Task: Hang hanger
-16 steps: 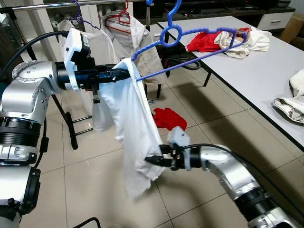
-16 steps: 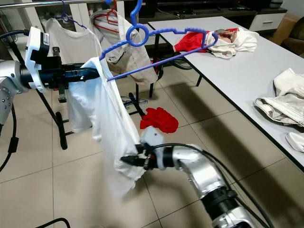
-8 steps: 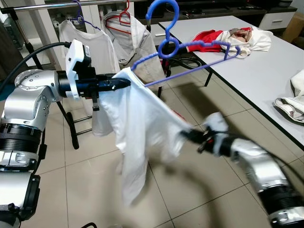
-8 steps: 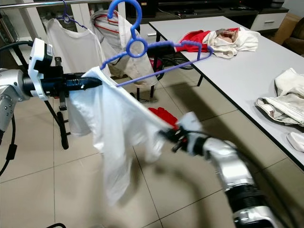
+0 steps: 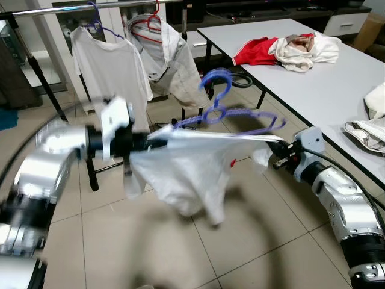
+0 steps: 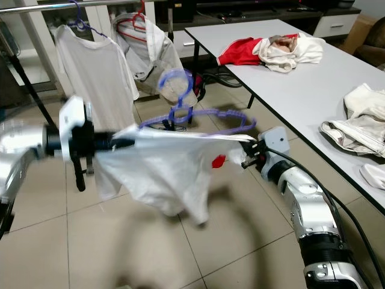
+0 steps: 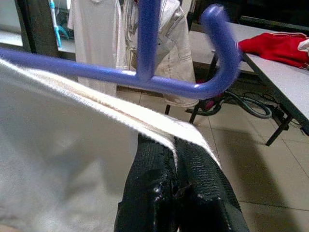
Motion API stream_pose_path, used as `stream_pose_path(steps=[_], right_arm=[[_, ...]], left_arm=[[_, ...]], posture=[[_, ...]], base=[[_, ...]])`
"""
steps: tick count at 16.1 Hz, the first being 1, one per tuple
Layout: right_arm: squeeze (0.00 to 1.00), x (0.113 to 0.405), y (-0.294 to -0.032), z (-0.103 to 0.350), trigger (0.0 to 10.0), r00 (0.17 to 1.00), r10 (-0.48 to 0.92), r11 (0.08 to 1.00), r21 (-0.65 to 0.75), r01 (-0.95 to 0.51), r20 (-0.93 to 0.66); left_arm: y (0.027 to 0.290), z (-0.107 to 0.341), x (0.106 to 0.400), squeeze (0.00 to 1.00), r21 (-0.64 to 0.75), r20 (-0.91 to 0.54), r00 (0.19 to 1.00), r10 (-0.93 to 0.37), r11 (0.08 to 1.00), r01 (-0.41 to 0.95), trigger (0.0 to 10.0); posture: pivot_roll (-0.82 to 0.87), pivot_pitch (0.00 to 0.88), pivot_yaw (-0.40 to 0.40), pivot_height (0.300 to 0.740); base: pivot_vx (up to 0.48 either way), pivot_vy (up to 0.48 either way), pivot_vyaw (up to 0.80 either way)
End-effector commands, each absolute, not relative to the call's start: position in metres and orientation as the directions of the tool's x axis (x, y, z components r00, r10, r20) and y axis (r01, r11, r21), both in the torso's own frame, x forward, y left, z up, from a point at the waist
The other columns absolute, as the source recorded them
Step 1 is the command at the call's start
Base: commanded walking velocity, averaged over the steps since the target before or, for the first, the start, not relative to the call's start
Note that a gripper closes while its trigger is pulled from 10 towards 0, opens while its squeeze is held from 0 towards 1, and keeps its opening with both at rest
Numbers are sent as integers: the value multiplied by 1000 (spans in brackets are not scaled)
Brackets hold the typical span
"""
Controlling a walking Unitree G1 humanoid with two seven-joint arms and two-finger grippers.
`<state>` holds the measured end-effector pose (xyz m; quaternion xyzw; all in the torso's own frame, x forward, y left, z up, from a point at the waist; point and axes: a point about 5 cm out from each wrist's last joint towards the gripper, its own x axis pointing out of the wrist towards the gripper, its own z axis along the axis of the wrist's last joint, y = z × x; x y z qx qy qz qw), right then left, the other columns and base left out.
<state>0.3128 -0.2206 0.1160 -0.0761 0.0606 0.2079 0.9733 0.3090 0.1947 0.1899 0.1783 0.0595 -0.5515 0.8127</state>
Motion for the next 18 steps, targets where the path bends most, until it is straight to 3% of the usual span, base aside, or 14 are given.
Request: stream_pose_path(steps=[1, 7, 9, 10, 18], right_arm=[[0, 304, -263, 110, 0, 957, 210, 961, -136, -239, -199], [0, 304, -289, 111, 0, 965, 138, 967, -180, -180, -225], [0, 304, -295, 116, 0, 967, 131, 965, -194, -174, -217], [0, 306, -302, 122, 0, 968, 127, 957, -231, -178, -218], [0, 317, -321, 141, 0, 966, 89, 894, -409, -185, -242]], left_arm=[[217, 199, 302, 0, 246, -302, 451, -840, 388, 888, 0], [211, 196, 289, 0, 177, -283, 405, -869, 368, 913, 0], [215, 188, 283, 0, 154, -356, 383, -852, 351, 924, 0], [221, 175, 274, 0, 98, -463, 323, -825, 315, 944, 0], [232, 155, 258, 0, 13, -633, 222, -742, 276, 961, 0]], posture=[[-128, 0, 19, 740], [-137, 0, 26, 740], [-138, 0, 26, 740], [-141, 0, 27, 740], [-152, 0, 33, 740]], base=[[0, 0, 0], [0, 0, 0], [0, 0, 0], [0, 0, 0], [0, 0, 0]])
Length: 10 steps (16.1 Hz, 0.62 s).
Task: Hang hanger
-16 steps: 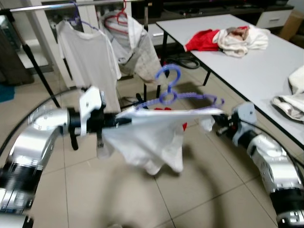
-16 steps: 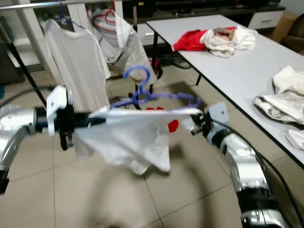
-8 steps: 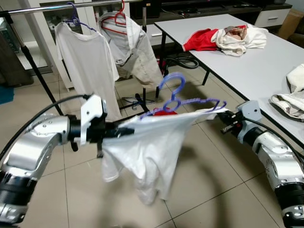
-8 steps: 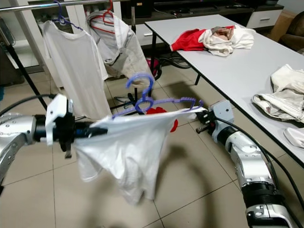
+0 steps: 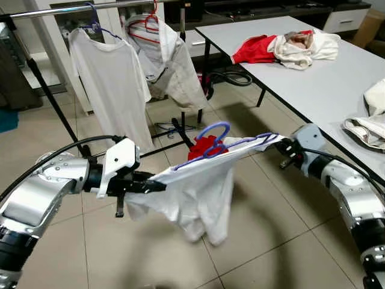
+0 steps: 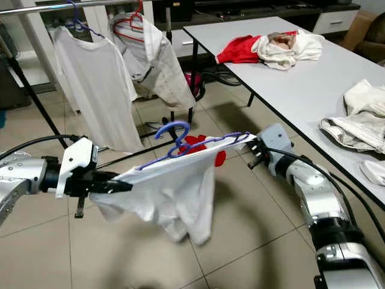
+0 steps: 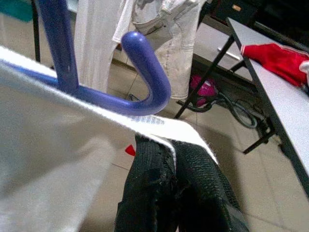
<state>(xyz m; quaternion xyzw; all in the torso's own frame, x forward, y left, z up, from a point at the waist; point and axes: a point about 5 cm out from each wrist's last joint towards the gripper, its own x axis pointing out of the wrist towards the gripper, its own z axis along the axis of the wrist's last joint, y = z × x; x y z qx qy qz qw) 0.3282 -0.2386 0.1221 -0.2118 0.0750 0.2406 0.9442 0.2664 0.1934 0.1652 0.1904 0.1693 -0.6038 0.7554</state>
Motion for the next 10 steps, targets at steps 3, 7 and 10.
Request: stream_pose_path(steps=[3, 7, 10], right_arm=[[0, 320, -320, 145, 0, 951, 128, 827, -499, -260, -283], [0, 300, -290, 127, 0, 647, 479, 460, -458, -760, -593], [0, 286, -294, 113, 0, 513, 478, 341, -388, -856, -713]], left_arm=[[238, 151, 254, 0, -10, -676, 194, -711, 272, 962, 0], [252, 149, 262, 0, 56, -720, 256, -644, 314, 948, 0], [260, 159, 269, 0, 71, -702, 289, -651, 339, 938, 0]], posture=[[-154, 0, 33, 740], [-164, 0, 28, 740], [-165, 0, 21, 740]], base=[[0, 0, 0], [0, 0, 0], [0, 0, 0]])
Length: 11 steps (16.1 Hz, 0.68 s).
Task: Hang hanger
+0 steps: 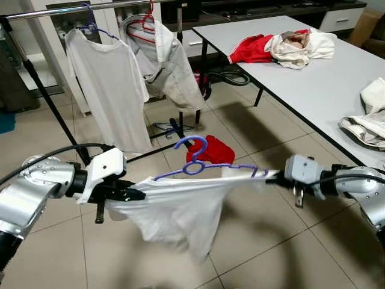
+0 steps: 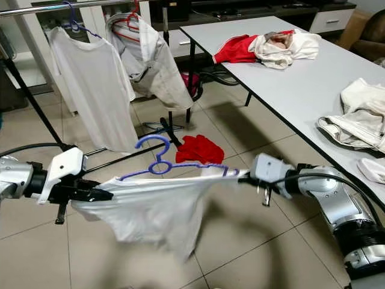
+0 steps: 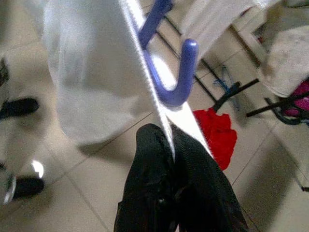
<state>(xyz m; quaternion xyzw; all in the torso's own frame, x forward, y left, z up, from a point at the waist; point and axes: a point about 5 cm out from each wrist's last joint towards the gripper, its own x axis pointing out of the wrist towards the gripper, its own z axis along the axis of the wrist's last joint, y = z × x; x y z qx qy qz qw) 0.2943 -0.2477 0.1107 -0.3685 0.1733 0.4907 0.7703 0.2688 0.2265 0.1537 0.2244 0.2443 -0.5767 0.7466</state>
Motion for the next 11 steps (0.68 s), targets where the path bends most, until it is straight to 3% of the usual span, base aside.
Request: stream_pose_path(steps=[1, 2, 4, 5, 7, 8, 9, 11], right_arm=[[0, 280, -300, 106, 0, 453, 446, 293, -353, -889, -772], [0, 275, -309, 99, 0, 412, 386, 275, -323, -906, -826], [0, 276, -325, 94, 0, 451, 232, 272, -388, -881, -862], [0, 278, -330, 96, 0, 482, 186, 267, -427, -864, -856], [0, 296, -332, 111, 0, 651, 120, 313, -594, -741, -749], [0, 312, -324, 127, 0, 779, 144, 372, -696, -614, -611], [0, 322, -317, 138, 0, 855, 159, 395, -762, -513, -494], [0, 330, -302, 151, 0, 912, 221, 362, -839, -405, -345]], left_arm=[[267, 162, 269, 0, 63, -724, 266, -637, 323, 944, 0], [272, 163, 267, 0, 23, -749, 213, -627, 298, 954, 0], [275, 157, 257, 0, -77, -784, 89, -614, 239, 968, 0], [276, 155, 256, 0, -89, -794, 70, -604, 229, 969, 0], [274, 143, 252, 0, -105, -840, 22, -542, 203, 973, 0], [273, 130, 250, 0, -137, -854, -2, -520, 220, 966, 0], [273, 120, 248, 0, -162, -866, -26, -500, 231, 959, 0], [273, 109, 245, 0, -165, -886, -41, -462, 232, 959, 0]], posture=[[-165, 0, 20, 740], [-165, 0, 17, 740], [-162, 0, 15, 740], [-162, 0, 15, 740], [-154, 0, 15, 740], [-153, 0, 14, 740], [-145, 0, 8, 740], [-133, 0, -3, 740]], base=[[0, 0, 0], [0, 0, 0], [0, 0, 0], [0, 0, 0], [0, 0, 0], [0, 0, 0], [0, 0, 0], [0, 0, 0]])
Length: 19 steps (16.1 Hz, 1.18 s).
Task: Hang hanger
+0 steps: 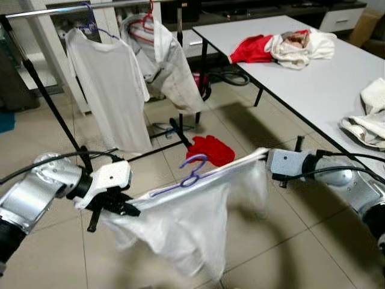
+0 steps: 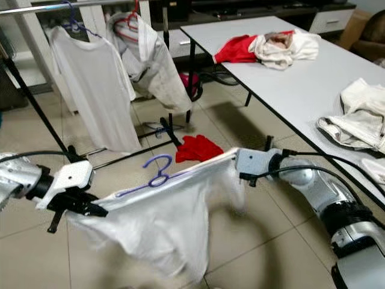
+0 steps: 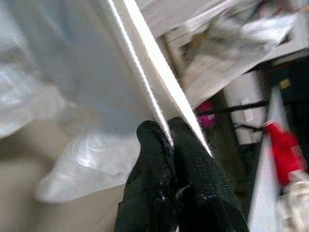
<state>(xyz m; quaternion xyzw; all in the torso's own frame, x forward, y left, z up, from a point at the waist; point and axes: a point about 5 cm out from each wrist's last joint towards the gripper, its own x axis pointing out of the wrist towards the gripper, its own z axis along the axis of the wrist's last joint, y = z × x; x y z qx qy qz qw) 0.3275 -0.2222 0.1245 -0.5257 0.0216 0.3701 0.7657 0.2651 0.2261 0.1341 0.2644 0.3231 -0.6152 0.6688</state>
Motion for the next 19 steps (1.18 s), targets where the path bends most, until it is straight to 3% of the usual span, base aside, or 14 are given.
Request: stream_pose_path(steps=[1, 4, 6, 8, 10, 11, 15, 16, 17, 18, 19], right_arm=[[0, 332, -287, 155, 0, 914, 298, 334, -867, -370, -275], [0, 336, -269, 161, 0, 927, 335, 301, -913, -274, -168], [0, 336, -268, 158, 0, 930, 340, 379, -884, -273, -142], [0, 324, -255, 136, 0, 860, 450, 438, -781, -446, -239], [0, 317, -248, 124, 0, 809, 499, 410, -737, -538, -312], [0, 314, -240, 119, 0, 766, 534, 390, -700, -598, -358], [0, 318, -228, 126, 0, 718, 584, 365, -668, -649, -378], [0, 316, -222, 132, 4078, 682, 620, 339, -652, -678, -387], [0, 315, -220, 133, 4078, 673, 629, 332, -648, -686, -389], [0, 312, -215, 133, 10000, 638, 654, 308, -627, -716, -406], [165, 308, -210, 133, 10000, 606, 676, 293, -601, -744, -420]], left_arm=[[268, 107, 247, 0, -147, -883, -16, -470, 242, 959, 0], [262, 104, 250, 0, -129, -889, -6, -458, 237, 963, 0], [261, 106, 261, 0, -35, -887, 85, -454, 249, 968, 0], [249, 119, 278, 0, 99, -803, 231, -549, 259, 961, 0], [243, 126, 278, 0, 103, -772, 221, -596, 226, 969, 0], [239, 124, 275, 0, 69, -784, 175, -595, 197, 978, 0], [232, 116, 277, 0, 45, -795, 134, -591, 164, 986, 0], [231, 116, 279, 0, 45, -801, 134, -583, 164, 985, 0], [231, 116, 279, 0, 46, -803, 134, -580, 165, 985, 0], [232, 116, 283, 0, 63, -808, 158, -567, 184, 981, 0], [231, 116, 288, 0, 90, -804, 200, -559, 218, 972, 0]], posture=[[-131, 0, -5, 740], [-134, 0, -7, 740], [-136, 0, -6, 740], [-143, 0, -7, 740], [-145, 0, -7, 740], [-149, 0, -6, 740], [-150, 0, -8, 740], [-151, 0, -11, 740], [-151, 0, -11, 740], [-150, 0, -13, 740], [-150, 0, -13, 740]], base=[[0, 0, 0], [0, 0, 0], [0, 0, 0], [0, 0, 0], [0, 0, 0], [0, 0, 0], [0, 0, 0], [0, 0, 0], [0, 0, 0], [0, 0, 0], [0, 0, 0]])
